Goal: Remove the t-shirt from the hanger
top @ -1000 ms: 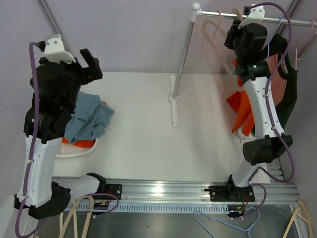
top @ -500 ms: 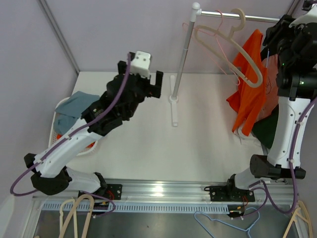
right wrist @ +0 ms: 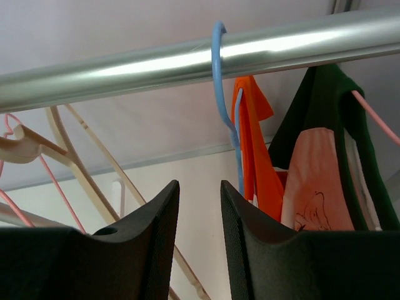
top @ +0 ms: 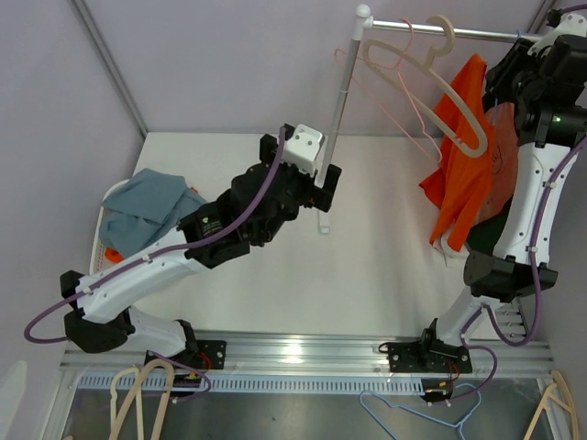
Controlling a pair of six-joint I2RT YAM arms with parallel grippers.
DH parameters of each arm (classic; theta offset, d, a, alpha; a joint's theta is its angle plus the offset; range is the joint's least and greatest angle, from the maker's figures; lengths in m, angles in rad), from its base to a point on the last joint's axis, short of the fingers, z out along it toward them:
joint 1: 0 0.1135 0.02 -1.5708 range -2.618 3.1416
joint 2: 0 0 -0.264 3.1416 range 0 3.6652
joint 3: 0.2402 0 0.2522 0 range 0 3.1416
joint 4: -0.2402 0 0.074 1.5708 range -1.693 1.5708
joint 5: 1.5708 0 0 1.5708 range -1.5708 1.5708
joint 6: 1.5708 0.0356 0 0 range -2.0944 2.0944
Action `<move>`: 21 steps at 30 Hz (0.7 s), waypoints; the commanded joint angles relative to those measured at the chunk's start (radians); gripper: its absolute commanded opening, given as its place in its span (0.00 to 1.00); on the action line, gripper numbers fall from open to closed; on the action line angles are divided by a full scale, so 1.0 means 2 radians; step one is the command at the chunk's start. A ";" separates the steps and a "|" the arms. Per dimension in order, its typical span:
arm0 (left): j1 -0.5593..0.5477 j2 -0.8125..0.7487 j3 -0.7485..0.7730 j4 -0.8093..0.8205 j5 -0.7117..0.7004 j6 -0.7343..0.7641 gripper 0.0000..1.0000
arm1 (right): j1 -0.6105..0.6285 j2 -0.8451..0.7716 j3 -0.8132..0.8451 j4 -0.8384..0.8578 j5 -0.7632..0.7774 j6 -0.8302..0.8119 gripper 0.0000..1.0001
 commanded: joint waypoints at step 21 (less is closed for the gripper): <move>-0.010 -0.020 -0.041 0.027 -0.007 -0.013 0.99 | -0.010 -0.018 -0.030 0.035 -0.042 -0.010 0.52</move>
